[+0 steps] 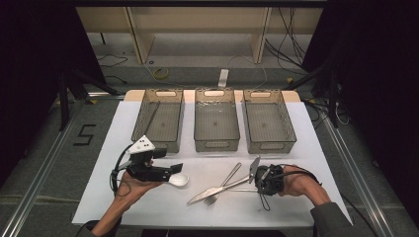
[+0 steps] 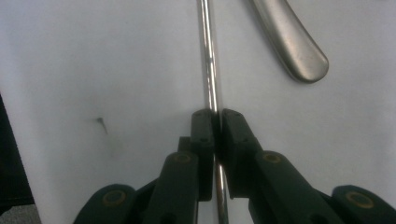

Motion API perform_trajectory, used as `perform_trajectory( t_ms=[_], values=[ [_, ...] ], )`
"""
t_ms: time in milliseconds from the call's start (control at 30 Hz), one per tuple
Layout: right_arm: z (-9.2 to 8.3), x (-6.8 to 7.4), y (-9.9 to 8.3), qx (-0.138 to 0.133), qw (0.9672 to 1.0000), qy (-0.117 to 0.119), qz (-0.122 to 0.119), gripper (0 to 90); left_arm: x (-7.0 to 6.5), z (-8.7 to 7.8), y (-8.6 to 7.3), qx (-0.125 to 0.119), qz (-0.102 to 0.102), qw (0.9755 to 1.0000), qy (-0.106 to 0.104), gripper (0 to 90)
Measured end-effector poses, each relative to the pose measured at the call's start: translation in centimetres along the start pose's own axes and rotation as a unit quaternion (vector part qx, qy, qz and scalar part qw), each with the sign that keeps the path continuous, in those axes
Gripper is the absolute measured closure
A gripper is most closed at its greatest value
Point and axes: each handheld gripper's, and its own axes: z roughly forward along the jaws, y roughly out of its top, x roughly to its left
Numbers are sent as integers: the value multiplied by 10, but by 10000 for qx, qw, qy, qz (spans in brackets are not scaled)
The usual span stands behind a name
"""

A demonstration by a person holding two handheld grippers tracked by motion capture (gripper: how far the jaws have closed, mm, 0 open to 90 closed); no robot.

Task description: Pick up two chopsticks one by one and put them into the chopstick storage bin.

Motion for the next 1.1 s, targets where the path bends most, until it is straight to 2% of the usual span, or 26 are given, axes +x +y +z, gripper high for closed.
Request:
perform_trajectory(
  t_ms=[33, 133, 233, 300, 367, 600, 633, 767, 900, 1000, 1100],
  values=[
    [-1, 2, 0, 37, 10000, 15, 56, 851, 0, 0, 0, 1, -5, 10000, 0, 162],
    [-1, 3, -1, -8, 10000, -16, -89, 861, 0, 0, 0, -2, 2, 10000, 6, 162],
    [-1, 4, -2, -31, 9999, -41, -129, 862, 1, 0, 0, 0, 4, 10000, 11, 163],
    [-2, 7, -2, -19, 10000, -46, -39, 864, 0, 0, 0, 8, 10, 10000, 10, 163],
    [-2, 7, -4, -53, 9998, -83, -197, 864, 1, 1, 0, 12, 12, 10000, 5, 163],
    [-8, 14, -13, -23, 9994, -66, -346, 866, 1, 1, 0, 7, 13, 10000, -4, 163],
    [-9, 16, -14, -17, 9995, -33, -304, 866, 0, 1, 0, 5, 14, 10000, -8, 164],
    [-15, 18, -16, -145, 9991, -194, -346, 866, 1, 2, 0, 37, 1, 10000, -36, 164],
    [-26, 18, -13, -317, 9984, -338, -326, 866, 0, 8, 0, 198, 136, 9997, -105, 163],
    [-36, 17, -6, -443, 9973, -463, -361, 866, -3, 16, 2, 360, 159, 9989, -259, 163],
    [-42, 16, 2, -549, 9960, -552, -444, 865, -13, 24, 6, 486, 375, 9972, -420, 164]
  ],
)
